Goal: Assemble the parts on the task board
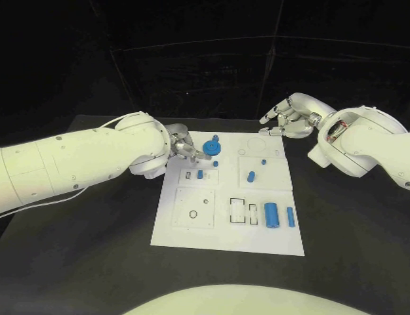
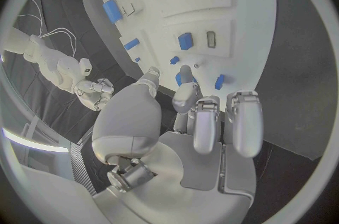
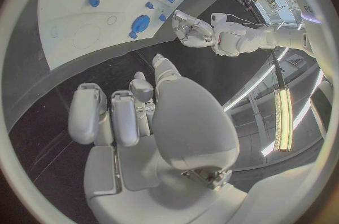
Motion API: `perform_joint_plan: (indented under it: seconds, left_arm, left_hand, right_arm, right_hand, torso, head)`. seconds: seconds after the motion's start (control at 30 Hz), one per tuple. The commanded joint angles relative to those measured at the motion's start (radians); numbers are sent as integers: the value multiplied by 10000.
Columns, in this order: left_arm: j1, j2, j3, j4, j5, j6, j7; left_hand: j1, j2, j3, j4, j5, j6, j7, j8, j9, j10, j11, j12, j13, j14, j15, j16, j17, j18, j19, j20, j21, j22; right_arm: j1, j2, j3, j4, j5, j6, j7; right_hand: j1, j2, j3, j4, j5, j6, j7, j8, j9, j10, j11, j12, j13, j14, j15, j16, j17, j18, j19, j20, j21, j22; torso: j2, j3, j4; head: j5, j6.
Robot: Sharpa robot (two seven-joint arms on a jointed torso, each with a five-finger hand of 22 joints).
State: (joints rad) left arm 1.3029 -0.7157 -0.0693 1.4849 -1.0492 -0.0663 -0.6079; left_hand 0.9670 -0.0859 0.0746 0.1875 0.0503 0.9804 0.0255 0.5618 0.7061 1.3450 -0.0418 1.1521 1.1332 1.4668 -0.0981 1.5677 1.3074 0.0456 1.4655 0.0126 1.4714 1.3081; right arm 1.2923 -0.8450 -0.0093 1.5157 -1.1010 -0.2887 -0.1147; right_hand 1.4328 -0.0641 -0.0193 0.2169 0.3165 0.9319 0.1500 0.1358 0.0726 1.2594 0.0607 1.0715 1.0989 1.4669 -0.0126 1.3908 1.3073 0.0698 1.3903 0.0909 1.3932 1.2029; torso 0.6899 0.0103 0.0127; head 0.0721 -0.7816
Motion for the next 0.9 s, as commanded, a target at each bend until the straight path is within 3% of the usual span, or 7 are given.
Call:
perform_joint_plan:
  seconds: [0.03,0.13,0.33,0.57,0.9]
  left_arm:
    - [185,-8,159,-176,94,753,-23]
    - [434,97,264,-634,84,1368,-45]
    - [734,634,332,-1983,-28,2441,-6]
    - [808,1191,331,-3168,-85,3102,48]
    - [737,1796,246,-4108,-841,3321,-8]
  left_hand:
    - [597,233,4,-174,1,-259,103,-148,-61,-326,79,-448,-428,1040,33,31,2634,-77,417,-17,-197,1015]
    - [1208,545,162,-414,20,-553,252,-397,-221,-528,197,-685,-663,1040,132,31,2634,-22,310,67,-395,775]
    - [1384,671,0,-428,10,-691,431,-771,-542,-724,368,-889,-907,1040,291,31,2634,62,152,228,-700,419]
    - [1196,658,-402,-208,9,-581,457,-894,-713,-763,402,-876,-944,1040,335,31,2634,82,118,295,-776,356]
    - [946,843,-990,241,-3,-443,442,-992,-885,-742,392,-792,-943,1040,331,31,2634,75,148,303,-763,407]
  right_arm:
    - [17,9,6,-15,-31,-78,121]
    - [16,18,6,-40,-31,-73,118]
    - [16,68,6,-65,-31,-65,112]
    - [16,109,5,-88,-31,-50,108]
    - [16,146,5,-89,-31,-43,119]
  right_hand:
    - [42,35,-48,13,59,-59,-22,51,-4,-1,-22,-51,-7,469,-64,-68,48,56,-27,-30,-40,-8]
    - [42,35,-48,13,59,-59,-22,51,-4,-1,-22,-51,-7,469,-64,-68,48,56,-27,-30,-40,-8]
    - [30,41,-57,27,63,-62,-21,55,-5,0,-22,-50,-8,469,-63,-70,47,56,-26,-29,-42,-9]
    - [16,44,-67,41,58,-64,-21,60,-5,1,-21,-49,-9,470,-62,-68,51,55,-22,-29,-40,-3]
    - [16,44,-67,41,58,-64,-21,60,-5,1,-21,-49,-9,470,-62,-68,51,55,-22,-29,-40,-3]
  torso:
    - [-1,4,21]
    - [-5,3,30]
    - [16,19,-25]
    - [28,7,-32]
    - [19,5,-20]
  head:
    - [5,46]
    - [15,71]
    - [105,152]
    - [139,168]
    - [211,173]
